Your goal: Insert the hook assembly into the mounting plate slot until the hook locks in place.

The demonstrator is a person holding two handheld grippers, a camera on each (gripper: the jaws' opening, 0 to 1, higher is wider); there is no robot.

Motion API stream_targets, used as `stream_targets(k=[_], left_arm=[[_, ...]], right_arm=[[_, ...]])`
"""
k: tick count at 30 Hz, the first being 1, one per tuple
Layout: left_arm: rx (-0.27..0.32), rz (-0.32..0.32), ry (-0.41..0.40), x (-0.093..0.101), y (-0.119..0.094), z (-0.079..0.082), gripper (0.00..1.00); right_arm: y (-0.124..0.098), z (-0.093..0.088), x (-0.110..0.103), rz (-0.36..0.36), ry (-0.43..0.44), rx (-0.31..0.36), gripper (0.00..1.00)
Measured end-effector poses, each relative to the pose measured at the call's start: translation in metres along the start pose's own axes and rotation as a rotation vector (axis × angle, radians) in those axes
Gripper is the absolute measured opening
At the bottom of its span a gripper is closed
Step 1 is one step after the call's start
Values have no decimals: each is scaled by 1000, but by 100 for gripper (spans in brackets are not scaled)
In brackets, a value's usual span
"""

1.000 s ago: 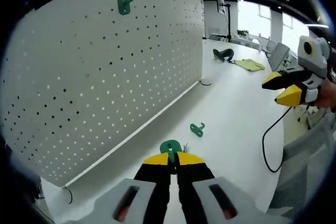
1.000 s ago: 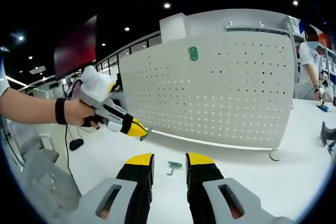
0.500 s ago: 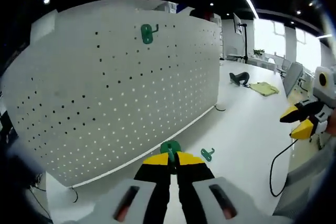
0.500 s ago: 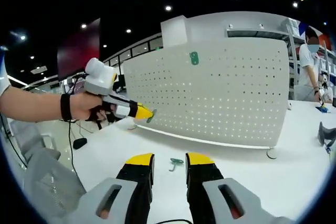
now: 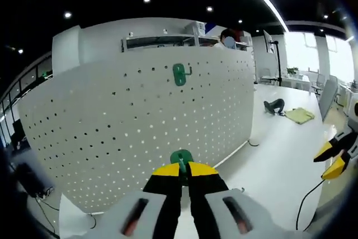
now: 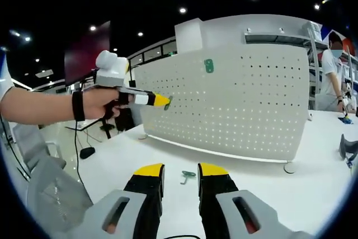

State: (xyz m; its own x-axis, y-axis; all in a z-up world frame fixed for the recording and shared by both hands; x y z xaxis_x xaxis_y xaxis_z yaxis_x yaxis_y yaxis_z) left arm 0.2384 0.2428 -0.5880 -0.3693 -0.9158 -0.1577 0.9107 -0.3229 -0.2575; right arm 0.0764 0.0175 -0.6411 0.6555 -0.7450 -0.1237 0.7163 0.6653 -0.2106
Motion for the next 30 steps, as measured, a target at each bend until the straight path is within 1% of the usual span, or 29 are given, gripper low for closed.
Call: stream_targets(k=[2,4,7,10,11,15,18,20,25,26,30], left_arm=[[17,4,4,-1,1,4,3],[33,23,13,-3,3,8,3],[58,38,-16,-8,8,15,3],[70,45,-10,-10,12,19,3],[84,49,2,-11,13,22,3],[109,66,-2,-14,16,29,3],[110,59,-7,-14,21,32,3],[107,62,8,-14,24,33,3],[108,54,9,-18,32,36,3],[107,64,22,-20,33,36,3],[118,78,21,-26,35,40,3]], right_arm=[[1,0,0,0,1,-2,23],[1,0,-1,2,4,-1,23],[2,-1,-2,4,3,-11,23],[2,-2,-1,0,6,-17,23],[2,-2,-1,-2,6,-17,23],[1,-3,0,-12,8,-22,23],[1,-2,1,-21,12,-20,23],[0,-3,2,-25,10,-25,23],[-1,-4,5,-36,15,-30,23],[-1,-4,6,-39,20,-29,23],[-2,-7,8,-44,35,-28,23]])
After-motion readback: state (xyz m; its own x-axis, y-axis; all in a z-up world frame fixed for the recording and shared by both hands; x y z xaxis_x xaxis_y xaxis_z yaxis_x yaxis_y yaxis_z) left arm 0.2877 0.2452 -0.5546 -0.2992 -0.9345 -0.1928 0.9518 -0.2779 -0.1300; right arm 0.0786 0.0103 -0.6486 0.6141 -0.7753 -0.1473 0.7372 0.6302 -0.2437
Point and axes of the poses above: the point that each gripper's makers call its tool centre point, and the gripper's own axes: y roughly forward along the fingers, x roughly to its right, z roughly out of its top, the point moved 9 cm from there along -y, roughly backward along the fingers, and after that the axes turned 9 degrees about z, right-handed, at the moved point
